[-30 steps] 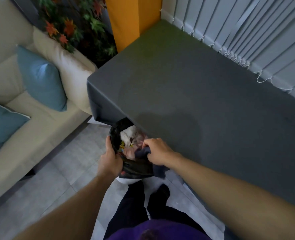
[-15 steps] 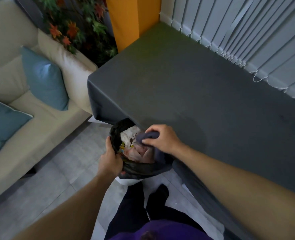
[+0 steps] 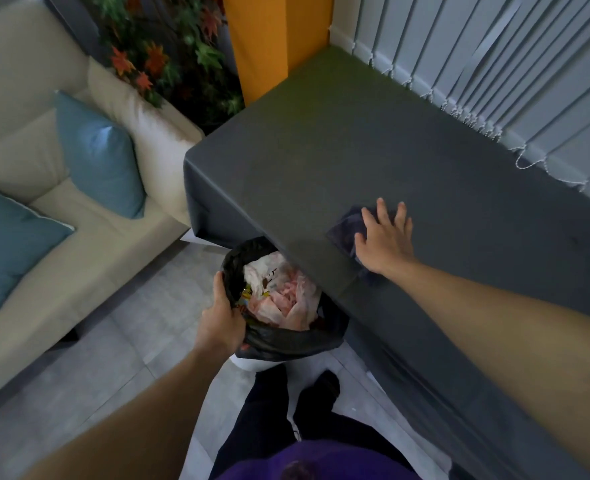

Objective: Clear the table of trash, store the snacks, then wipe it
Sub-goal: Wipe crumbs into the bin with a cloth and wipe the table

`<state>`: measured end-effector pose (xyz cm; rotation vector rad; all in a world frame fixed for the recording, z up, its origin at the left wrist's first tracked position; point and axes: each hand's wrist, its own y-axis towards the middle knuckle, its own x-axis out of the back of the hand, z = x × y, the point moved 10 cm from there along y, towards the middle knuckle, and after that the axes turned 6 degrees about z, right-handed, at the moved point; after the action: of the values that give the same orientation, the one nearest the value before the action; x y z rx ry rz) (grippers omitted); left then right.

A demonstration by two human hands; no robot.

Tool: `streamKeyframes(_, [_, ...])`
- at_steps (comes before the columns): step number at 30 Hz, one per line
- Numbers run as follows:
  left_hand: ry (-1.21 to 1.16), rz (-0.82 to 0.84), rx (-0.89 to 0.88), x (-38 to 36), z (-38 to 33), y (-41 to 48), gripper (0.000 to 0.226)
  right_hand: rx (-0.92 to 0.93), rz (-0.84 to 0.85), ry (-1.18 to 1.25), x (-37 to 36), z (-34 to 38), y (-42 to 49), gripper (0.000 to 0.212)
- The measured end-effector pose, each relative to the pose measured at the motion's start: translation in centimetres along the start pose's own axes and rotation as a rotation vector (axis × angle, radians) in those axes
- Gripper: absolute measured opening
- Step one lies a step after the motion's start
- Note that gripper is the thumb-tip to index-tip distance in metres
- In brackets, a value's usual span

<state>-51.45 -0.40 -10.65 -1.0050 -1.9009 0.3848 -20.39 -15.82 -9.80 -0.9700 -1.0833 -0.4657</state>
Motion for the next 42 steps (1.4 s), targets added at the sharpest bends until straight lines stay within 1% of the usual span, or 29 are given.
streamKeyframes(2, [-0.011, -0.01, 0.017, 0.3, 0.8, -0.3, 0.076, 0.151, -0.137, 0.062, 1.5, 2.6, -0.9, 0.054])
streamKeyframes(4, [-0.042, -0.018, 0.027, 0.6, 2.1, -0.8, 0.078, 0.307, -0.192, 0.219, 2.4, 5.6, -2.0, 0.046])
streamKeyframes(7, [-0.085, -0.059, 0.031, 1.8, 4.2, -2.0, 0.072, 0.473, -0.126, 0.343, 1.5, 10.5, -3.6, 0.033])
streamKeyframes(9, [-0.123, -0.084, 0.042, 2.9, 5.7, -3.0, 0.071, 0.533, -0.033, 0.356, 0.1, 13.5, -4.5, 0.028])
streamKeyframes(11, [-0.167, -0.108, 0.052, 4.3, 7.5, -3.8, 0.073, 0.576, 0.07, 0.319, -1.7, 16.3, -5.2, 0.03])
streamKeyframes(13, [-0.195, -0.131, 0.063, 6.2, 9.4, -4.2, 0.075, 0.582, 0.165, 0.242, -3.7, 18.7, -5.8, 0.037])
streamKeyframes(16, [-0.248, -0.18, 0.048, 9.4, 11.5, -4.8, 0.082, 0.522, 0.175, 0.067, -5.7, 21.0, -5.8, 0.05])
streamKeyframes(17, [-0.268, -0.199, 0.027, 10.4, 11.7, -4.9, 0.083, 0.505, 0.189, 0.043, -6.1, 21.6, -5.7, 0.053])
streamKeyframes(20, [-0.28, -0.254, 0.041, 13.9, 13.6, -5.2, 0.08, 0.525, 0.273, 0.126, -6.3, 25.2, -5.9, 0.054])
streamKeyframes(25, [-0.311, -0.33, 0.089, 19.1, 16.8, -5.1, 0.074, 0.583, 0.178, 0.215, -4.2, 30.9, -5.8, 0.046])
streamKeyframes(27, [-0.328, -0.318, 0.087, 20.6, 17.7, -4.8, 0.073, 0.611, 0.15, 0.221, -3.6, 32.9, -5.7, 0.045])
streamKeyframes(29, [-0.268, -0.311, 0.086, 21.9, 18.5, -4.4, 0.073, 0.633, 0.133, 0.223, -3.2, 34.6, -5.5, 0.048])
streamKeyframes(32, [-0.041, -0.354, 0.087, 23.8, 18.6, -3.8, 0.073, 0.638, 0.132, 0.228, -3.2, 36.8, -5.1, 0.049])
streamKeyframes(34, [-0.009, -0.382, 0.073, 24.9, 18.5, -3.3, 0.069, 0.648, 0.138, 0.215, -3.5, 38.2, -4.8, 0.05])
streamKeyframes(36, [-0.002, -0.376, 0.059, 25.3, 18.7, -2.4, 0.063, 0.665, 0.139, 0.178, -4.0, 39.4, -4.1, 0.053])
streamKeyframes(40, [0.092, -0.303, 0.085, 25.0, 19.9, 0.2, 0.08, 0.689, 0.171, 0.079, -5.6, 41.4, -2.1, 0.059])
streamKeyframes(42, [0.14, -0.276, 0.125, 24.9, 20.4, 1.8, 0.082, 0.686, 0.204, 0.026, -6.6, 42.2, -0.9, 0.063])
